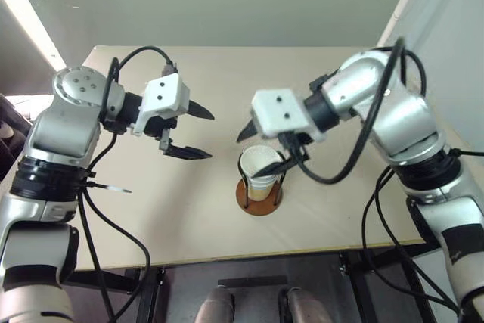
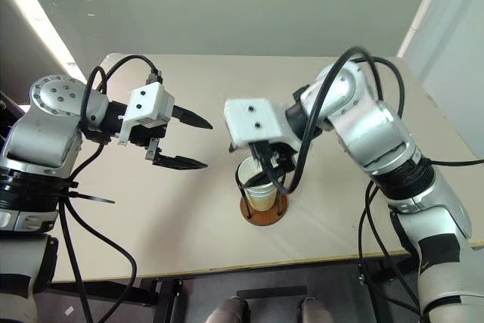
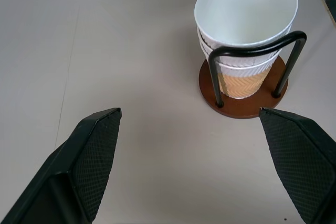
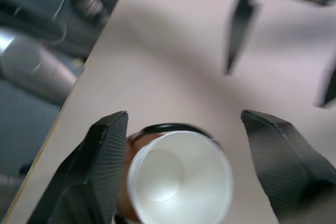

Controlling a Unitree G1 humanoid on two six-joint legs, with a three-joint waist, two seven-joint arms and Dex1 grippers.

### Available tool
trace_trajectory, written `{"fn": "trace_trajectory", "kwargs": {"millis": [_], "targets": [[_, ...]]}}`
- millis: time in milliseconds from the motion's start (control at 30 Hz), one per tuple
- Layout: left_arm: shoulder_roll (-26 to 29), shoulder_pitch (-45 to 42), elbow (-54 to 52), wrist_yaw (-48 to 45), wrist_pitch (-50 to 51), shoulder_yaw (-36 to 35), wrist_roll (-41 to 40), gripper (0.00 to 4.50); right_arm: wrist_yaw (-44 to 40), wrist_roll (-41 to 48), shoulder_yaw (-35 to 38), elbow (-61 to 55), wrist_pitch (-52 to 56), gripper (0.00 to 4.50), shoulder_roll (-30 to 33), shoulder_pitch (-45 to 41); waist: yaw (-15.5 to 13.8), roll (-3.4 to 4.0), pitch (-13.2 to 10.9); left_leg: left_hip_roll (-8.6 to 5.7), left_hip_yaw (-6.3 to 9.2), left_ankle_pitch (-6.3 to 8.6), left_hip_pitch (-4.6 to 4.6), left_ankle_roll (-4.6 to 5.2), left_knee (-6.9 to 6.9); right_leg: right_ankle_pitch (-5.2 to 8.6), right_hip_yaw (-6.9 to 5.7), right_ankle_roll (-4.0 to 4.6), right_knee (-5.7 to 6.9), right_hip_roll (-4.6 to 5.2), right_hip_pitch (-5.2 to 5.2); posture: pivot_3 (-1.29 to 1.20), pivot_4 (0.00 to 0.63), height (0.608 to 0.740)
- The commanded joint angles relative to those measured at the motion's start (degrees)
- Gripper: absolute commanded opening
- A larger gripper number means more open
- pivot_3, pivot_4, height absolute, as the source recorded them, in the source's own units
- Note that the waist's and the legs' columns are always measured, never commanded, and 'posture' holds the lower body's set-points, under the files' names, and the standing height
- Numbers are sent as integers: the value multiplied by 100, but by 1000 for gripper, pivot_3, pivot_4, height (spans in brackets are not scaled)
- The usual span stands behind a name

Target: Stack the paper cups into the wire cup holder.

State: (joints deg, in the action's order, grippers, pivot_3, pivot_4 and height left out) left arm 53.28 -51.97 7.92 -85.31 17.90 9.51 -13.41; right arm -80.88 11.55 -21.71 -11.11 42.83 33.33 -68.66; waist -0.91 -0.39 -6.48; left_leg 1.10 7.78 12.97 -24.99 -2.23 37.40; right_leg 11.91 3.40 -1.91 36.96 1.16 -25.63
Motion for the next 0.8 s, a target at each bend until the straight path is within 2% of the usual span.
{"fn": "trace_trajectory", "kwargs": {"millis": [33,200,367,500,600,800], "targets": [[37,44,-159,161,154,-338,-160,4500,576,399,832,147,635,3369,-65,-151,4,0,0,0,0,-1,0,-3,0,-1,0,-1,0,0,0,0,150,740],[-14,176,-354,336,478,-589,-433,4500,1664,370,1450,615,834,3369,-170,19,5,0,0,4,1,-10,2,-18,-15,-10,-1,-16,5,-1,-7,0,150,740],[-113,377,-382,745,781,-815,-580,4500,2591,172,1906,1300,429,3369,-76,715,-12,-1,1,6,2,-13,8,-22,-21,-28,-4,-45,5,-1,-4,0,150,740],[-232,632,-446,1267,1171,-1051,-704,4500,3474,230,2636,2067,161,3369,-147,1181,-28,-1,1,6,1,-23,6,-39,-21,-37,-3,-54,5,-1,-7,0,150,740],[-400,769,-403,1969,1315,-1175,-549,4500,3991,311,3109,2578,180,3369,-150,1464,-30,-1,1,8,0,-26,8,-44,-26,-38,-3,-56,7,-1,-7,0,150,740],[-880,1093,-211,3305,1326,-1532,-354,4500,4688,275,3668,3174,-672,3369,-160,1997,-43,0,1,9,-7,-30,12,-46,-27,-46,-1,-62,6,-1,-3,0,150,740]]}}
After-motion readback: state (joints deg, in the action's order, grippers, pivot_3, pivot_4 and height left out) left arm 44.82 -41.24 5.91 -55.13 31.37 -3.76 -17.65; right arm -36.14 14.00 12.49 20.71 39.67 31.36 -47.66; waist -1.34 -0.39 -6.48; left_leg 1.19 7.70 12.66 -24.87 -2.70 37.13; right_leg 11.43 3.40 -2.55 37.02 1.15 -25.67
